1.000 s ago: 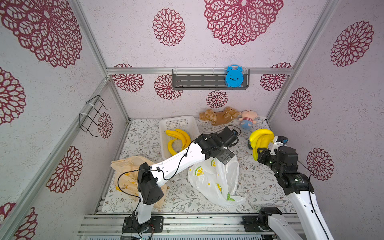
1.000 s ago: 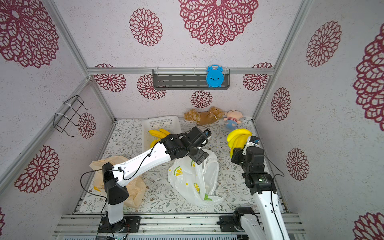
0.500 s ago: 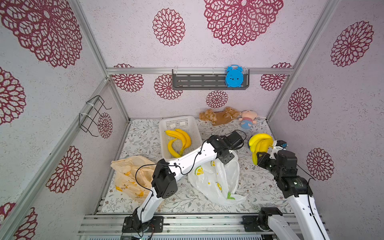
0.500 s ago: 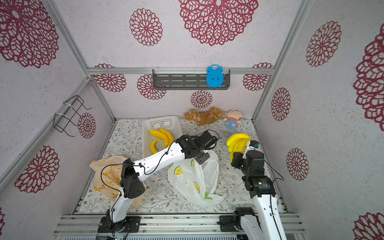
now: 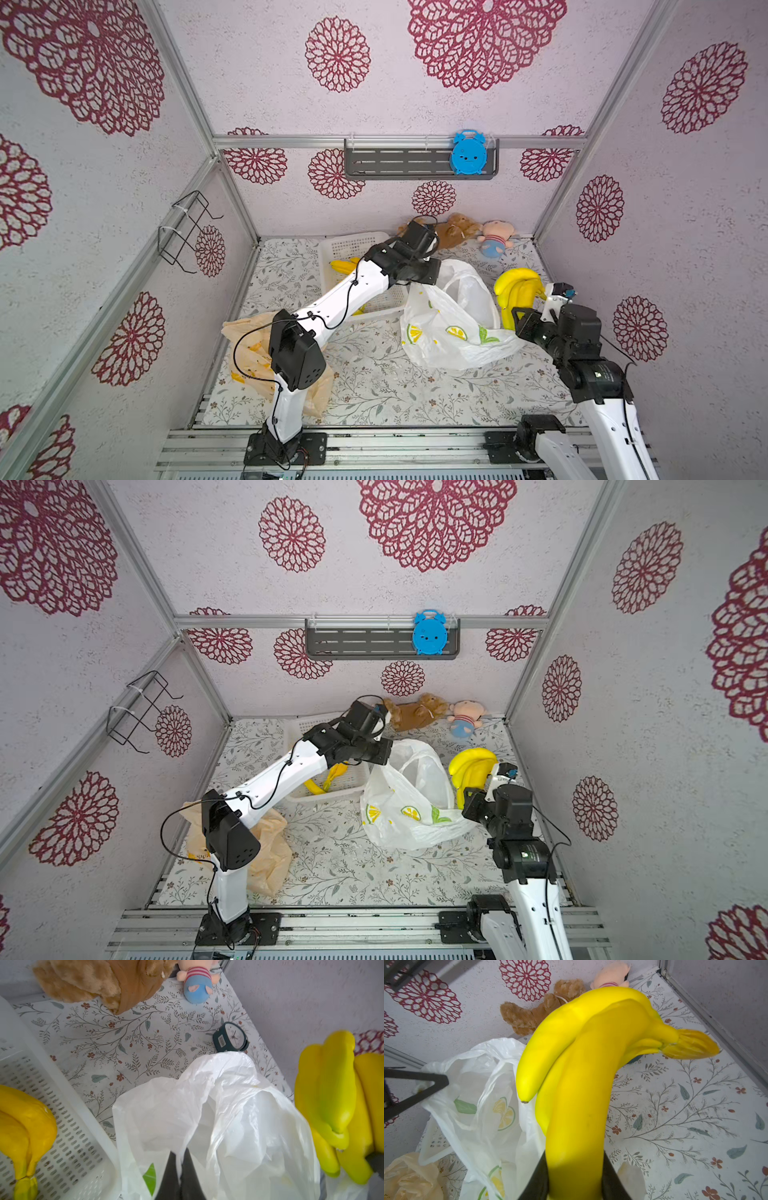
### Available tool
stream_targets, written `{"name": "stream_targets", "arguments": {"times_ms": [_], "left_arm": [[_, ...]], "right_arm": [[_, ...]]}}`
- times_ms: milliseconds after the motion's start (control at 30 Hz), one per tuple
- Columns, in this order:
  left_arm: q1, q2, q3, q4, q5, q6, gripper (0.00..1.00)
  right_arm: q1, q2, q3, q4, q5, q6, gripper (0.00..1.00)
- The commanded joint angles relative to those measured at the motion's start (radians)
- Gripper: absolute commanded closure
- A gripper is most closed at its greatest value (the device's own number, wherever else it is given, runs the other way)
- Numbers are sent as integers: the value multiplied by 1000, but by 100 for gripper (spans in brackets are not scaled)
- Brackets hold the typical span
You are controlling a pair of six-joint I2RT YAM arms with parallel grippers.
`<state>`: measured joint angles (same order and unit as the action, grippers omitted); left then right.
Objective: Place the banana into a plastic bag & tie a knot
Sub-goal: Pick up the plastic bag at the center of the board.
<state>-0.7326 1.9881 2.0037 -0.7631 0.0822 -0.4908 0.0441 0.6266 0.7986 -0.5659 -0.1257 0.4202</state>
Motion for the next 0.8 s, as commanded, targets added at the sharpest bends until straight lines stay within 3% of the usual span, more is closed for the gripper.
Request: {"name": "stream_targets", "arguments": {"times_ms": [0, 267, 433, 567, 667, 767], "left_arm": [[32, -53, -23, 125, 126, -103, 100], [114, -148, -212, 252, 195, -155, 100], [140, -208, -327, 322, 230, -166, 100], [153, -231, -388, 364, 246, -168, 100], [157, -238, -418, 379, 252, -166, 100], [160, -245, -442, 388, 231, -163, 100]], "right_arm": [[-4, -52, 36, 17, -85, -7, 100], [-5, -107, 25, 35, -479, 77, 100], [-4, -159, 119, -73, -333, 68, 100], [-4, -159, 169, -70, -323, 78, 100], [-4, -156, 193, -111, -204, 71, 100], [-4, -149, 187, -86, -231, 89, 100]]}}
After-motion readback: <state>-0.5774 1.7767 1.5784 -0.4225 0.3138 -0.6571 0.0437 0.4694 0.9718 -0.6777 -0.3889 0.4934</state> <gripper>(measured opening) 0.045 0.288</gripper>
